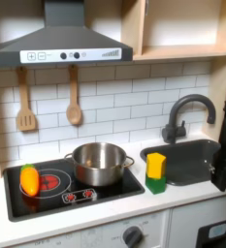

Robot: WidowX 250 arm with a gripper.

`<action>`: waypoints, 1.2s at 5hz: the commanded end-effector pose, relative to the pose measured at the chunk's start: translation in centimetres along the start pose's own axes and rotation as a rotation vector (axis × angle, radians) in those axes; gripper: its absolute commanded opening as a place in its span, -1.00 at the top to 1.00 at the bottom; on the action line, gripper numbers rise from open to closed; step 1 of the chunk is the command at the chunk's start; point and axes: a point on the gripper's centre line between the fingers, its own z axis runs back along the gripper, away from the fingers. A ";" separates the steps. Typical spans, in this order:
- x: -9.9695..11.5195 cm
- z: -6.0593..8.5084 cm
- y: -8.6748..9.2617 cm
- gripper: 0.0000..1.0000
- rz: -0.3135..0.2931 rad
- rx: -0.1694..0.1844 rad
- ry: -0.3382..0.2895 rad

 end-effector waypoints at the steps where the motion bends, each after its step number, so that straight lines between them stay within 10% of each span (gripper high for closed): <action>1: 0.0 0.0 0.0 -1.00 0.000 0.000 0.000; 6: 3.6 -2.3 2.1 -1.00 0.056 0.015 -0.005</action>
